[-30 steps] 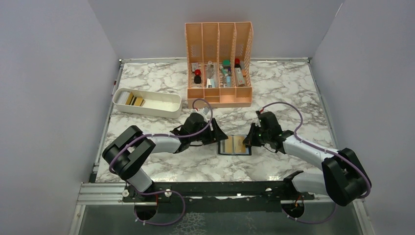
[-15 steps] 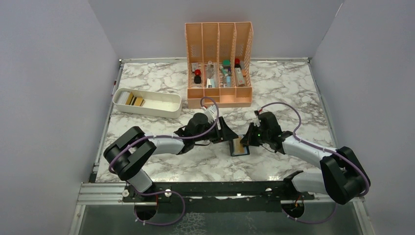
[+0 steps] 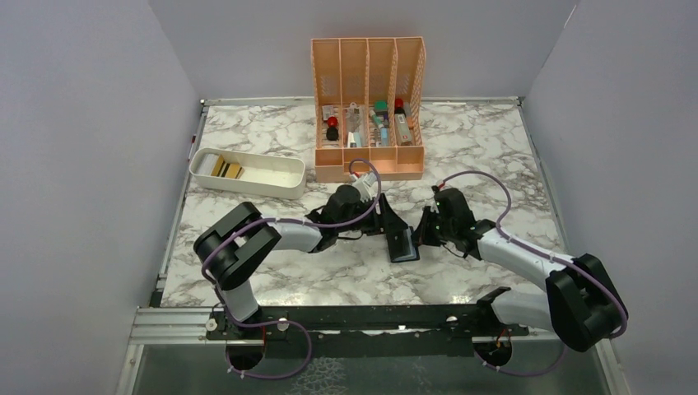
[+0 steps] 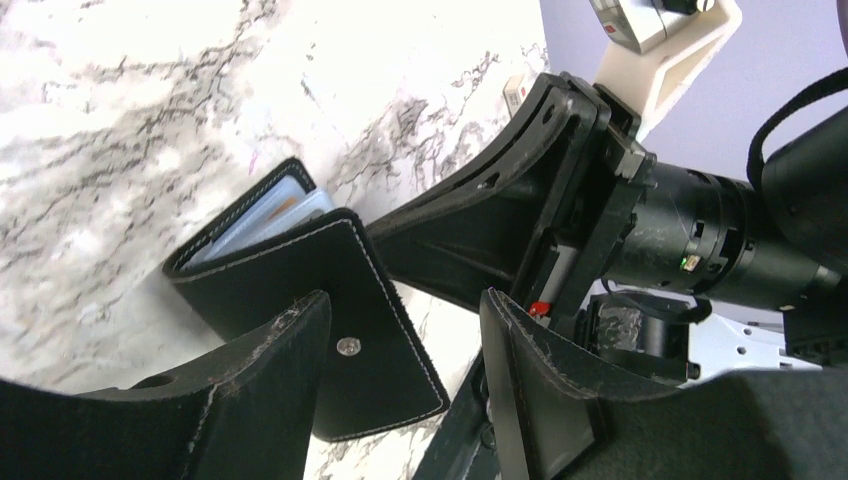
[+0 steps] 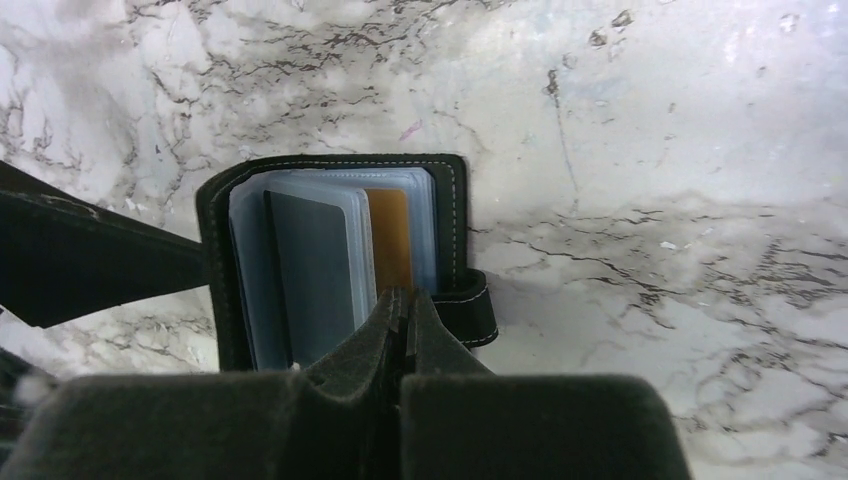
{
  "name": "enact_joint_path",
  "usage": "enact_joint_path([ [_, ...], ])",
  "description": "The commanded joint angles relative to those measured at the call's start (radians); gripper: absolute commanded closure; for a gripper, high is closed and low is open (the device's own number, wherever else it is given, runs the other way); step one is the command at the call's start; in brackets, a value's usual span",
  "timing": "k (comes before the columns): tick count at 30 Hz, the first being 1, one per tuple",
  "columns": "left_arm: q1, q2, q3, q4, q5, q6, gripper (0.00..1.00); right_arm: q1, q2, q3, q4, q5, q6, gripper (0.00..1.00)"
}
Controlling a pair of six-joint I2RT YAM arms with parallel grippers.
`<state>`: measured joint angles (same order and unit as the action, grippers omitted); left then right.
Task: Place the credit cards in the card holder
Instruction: Close the card holder at the center of the board.
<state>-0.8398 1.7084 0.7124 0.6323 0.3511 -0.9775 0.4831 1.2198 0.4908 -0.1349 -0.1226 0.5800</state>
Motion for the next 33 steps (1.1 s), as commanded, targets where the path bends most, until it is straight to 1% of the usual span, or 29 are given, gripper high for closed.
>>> enact_joint_path([
  [1,-0.004,0.04,0.045,0.031,0.02,0.047,0.41,0.004,-0.03,0.037,-0.079,0.107,-0.023,0.99],
  [4,-0.004,0.04,0.045,0.029,0.017,0.063,0.42,0.004,-0.037,0.033,-0.077,0.108,-0.023,0.99],
  [7,-0.005,0.028,0.035,0.028,0.005,0.081,0.45,0.005,-0.038,0.029,-0.073,0.113,-0.014,0.99],
  [13,-0.004,0.012,0.04,-0.024,-0.024,0.141,0.62,0.005,-0.074,0.028,-0.08,0.124,-0.008,0.99],
  [17,-0.005,0.016,0.065,-0.092,-0.044,0.196,0.76,0.005,-0.095,0.029,-0.083,0.116,-0.004,0.99],
  [22,-0.007,0.039,0.098,-0.149,-0.04,0.242,0.85,0.004,-0.101,0.032,-0.086,0.102,0.001,0.99],
  [27,-0.005,0.072,0.12,-0.189,-0.044,0.271,0.9,0.005,-0.118,0.04,-0.098,0.093,0.008,0.99],
  [33,-0.007,0.1,0.144,-0.255,-0.073,0.314,0.9,0.004,-0.133,0.06,-0.115,0.072,0.014,0.99],
])
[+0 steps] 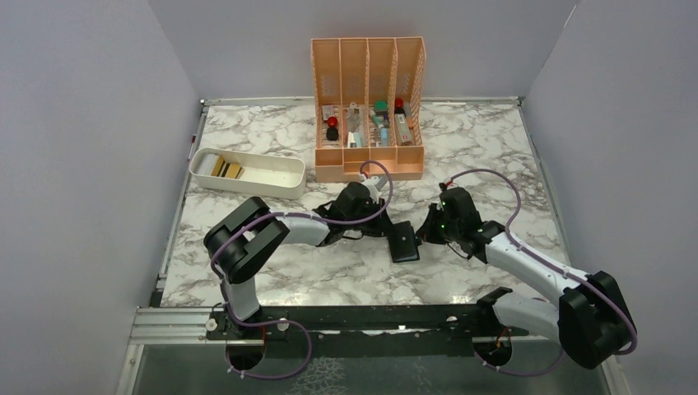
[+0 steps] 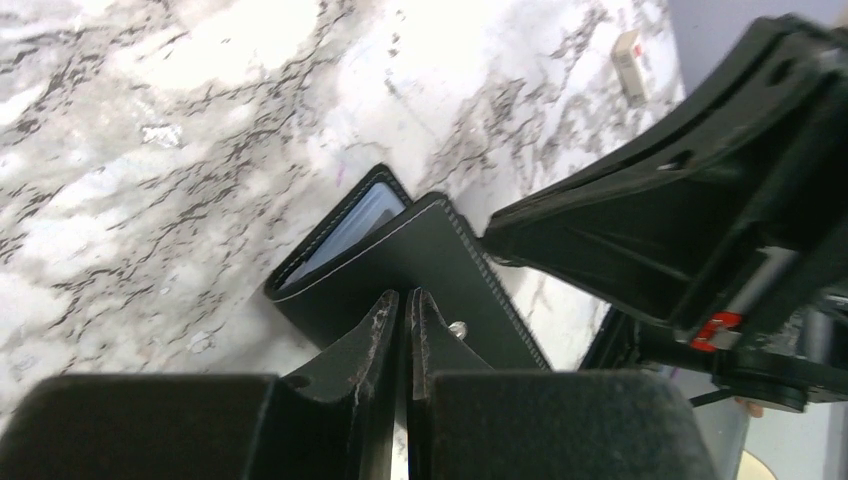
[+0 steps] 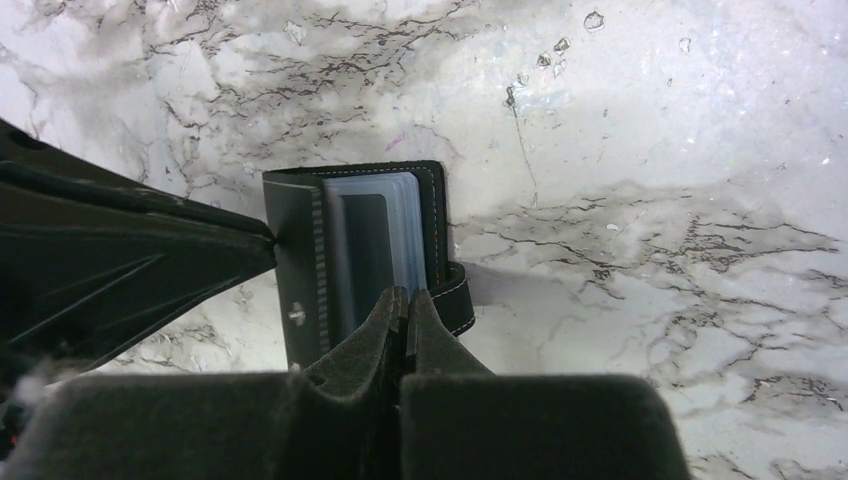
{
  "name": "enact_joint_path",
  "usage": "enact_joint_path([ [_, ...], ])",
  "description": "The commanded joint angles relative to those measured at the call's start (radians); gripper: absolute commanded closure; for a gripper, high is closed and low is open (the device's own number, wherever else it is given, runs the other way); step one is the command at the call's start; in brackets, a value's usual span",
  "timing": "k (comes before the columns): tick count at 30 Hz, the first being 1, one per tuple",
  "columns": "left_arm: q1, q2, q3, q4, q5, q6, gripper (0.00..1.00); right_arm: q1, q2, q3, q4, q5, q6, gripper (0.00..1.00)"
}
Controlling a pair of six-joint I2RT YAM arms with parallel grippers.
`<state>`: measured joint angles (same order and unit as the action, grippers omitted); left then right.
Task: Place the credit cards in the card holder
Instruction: Close the card holder at the center of the board.
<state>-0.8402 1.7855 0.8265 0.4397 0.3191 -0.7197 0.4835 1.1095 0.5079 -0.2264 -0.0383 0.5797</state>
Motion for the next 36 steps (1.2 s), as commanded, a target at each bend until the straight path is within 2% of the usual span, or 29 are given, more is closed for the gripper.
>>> enact_joint_path([
  [1,-0.007,0.027,0.033,-0.07,-0.041,0.063,0.9,0.004,-0.022,0.045,-0.022,-0.02,0.01,0.99],
  [12,-0.02,0.073,0.062,-0.114,-0.041,0.088,0.9,0.004,0.033,0.046,0.035,-0.119,0.009,0.96],
  [14,-0.02,0.075,0.062,-0.114,-0.041,0.088,0.9,0.004,0.053,0.042,0.047,-0.127,0.012,0.91],
  [18,-0.02,0.075,0.058,-0.114,-0.041,0.086,0.9,0.004,0.069,0.067,-0.002,-0.089,-0.003,0.72],
  [21,-0.02,0.075,0.056,-0.117,-0.039,0.086,0.9,0.004,0.045,0.109,-0.077,-0.033,-0.029,0.68],
  [26,-0.021,0.072,0.06,-0.125,-0.026,0.088,0.9,0.004,-0.018,0.134,-0.145,-0.015,-0.038,0.68],
  [31,-0.028,0.058,0.073,-0.126,0.006,0.072,0.9,0.004,-0.047,0.105,-0.152,0.017,-0.038,0.81],
  [36,-0.044,0.049,0.091,-0.125,0.023,0.051,0.9,0.003,-0.039,0.111,-0.185,0.108,-0.038,0.84],
])
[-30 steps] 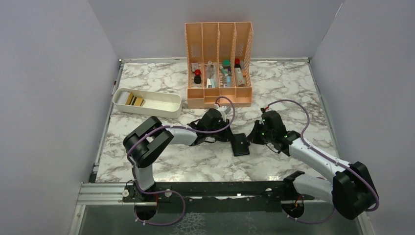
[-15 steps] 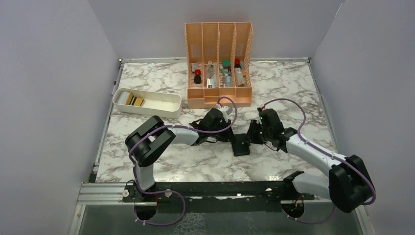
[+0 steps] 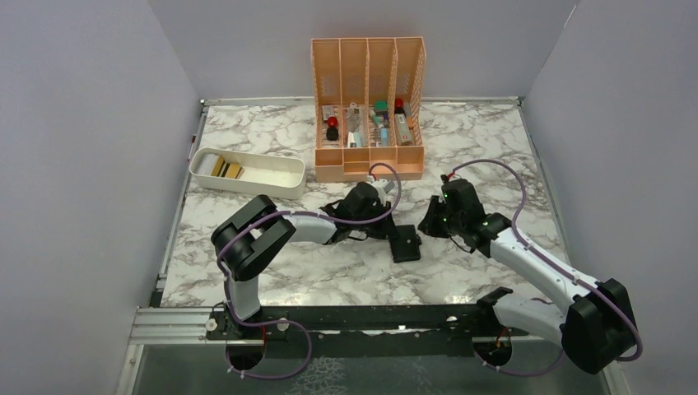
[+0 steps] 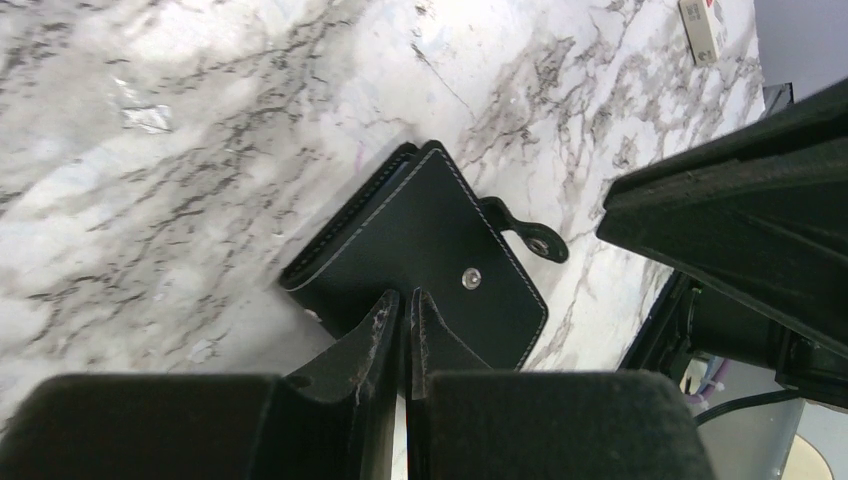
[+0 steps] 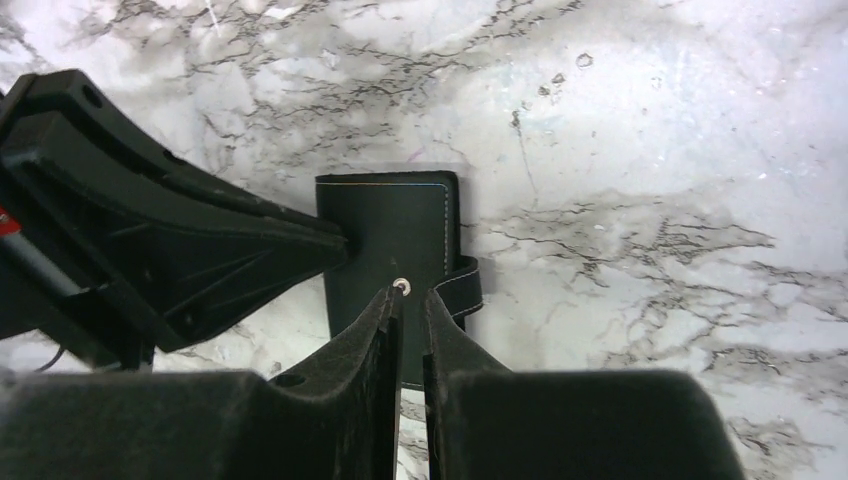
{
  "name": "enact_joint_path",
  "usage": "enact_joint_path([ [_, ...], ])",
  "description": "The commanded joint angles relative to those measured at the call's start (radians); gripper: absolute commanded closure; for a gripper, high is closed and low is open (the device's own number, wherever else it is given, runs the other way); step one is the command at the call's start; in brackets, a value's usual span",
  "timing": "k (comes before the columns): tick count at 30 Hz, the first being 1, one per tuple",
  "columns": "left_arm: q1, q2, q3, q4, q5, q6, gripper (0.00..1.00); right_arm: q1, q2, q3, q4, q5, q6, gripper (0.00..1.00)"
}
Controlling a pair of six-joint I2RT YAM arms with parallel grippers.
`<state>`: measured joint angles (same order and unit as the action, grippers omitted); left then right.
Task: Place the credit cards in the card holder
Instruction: Close the card holder at the center of the board.
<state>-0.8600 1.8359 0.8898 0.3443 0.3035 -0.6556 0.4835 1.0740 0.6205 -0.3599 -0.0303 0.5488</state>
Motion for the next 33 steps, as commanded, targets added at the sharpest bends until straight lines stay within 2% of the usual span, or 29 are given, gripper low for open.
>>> enact_joint_path([
  [1,-0.027,0.0,0.03,-0.029,0.041,-0.013,0.9,0.002,0.0,-0.002,-0.054,0.108,-0.002,0.84],
  [6,-0.03,0.016,0.027,-0.031,0.034,-0.007,0.9,-0.008,0.025,-0.021,-0.039,0.086,0.015,0.85],
  [14,-0.031,0.024,0.015,-0.031,0.034,-0.006,0.9,-0.008,0.005,-0.076,0.025,-0.038,0.038,0.87],
  [19,-0.031,0.02,0.014,-0.031,0.035,-0.003,0.9,-0.008,0.0,-0.102,0.067,-0.086,0.043,0.85],
  [33,-0.035,0.037,0.029,-0.031,0.043,-0.007,0.9,-0.008,0.037,-0.098,0.117,-0.097,0.034,0.85],
])
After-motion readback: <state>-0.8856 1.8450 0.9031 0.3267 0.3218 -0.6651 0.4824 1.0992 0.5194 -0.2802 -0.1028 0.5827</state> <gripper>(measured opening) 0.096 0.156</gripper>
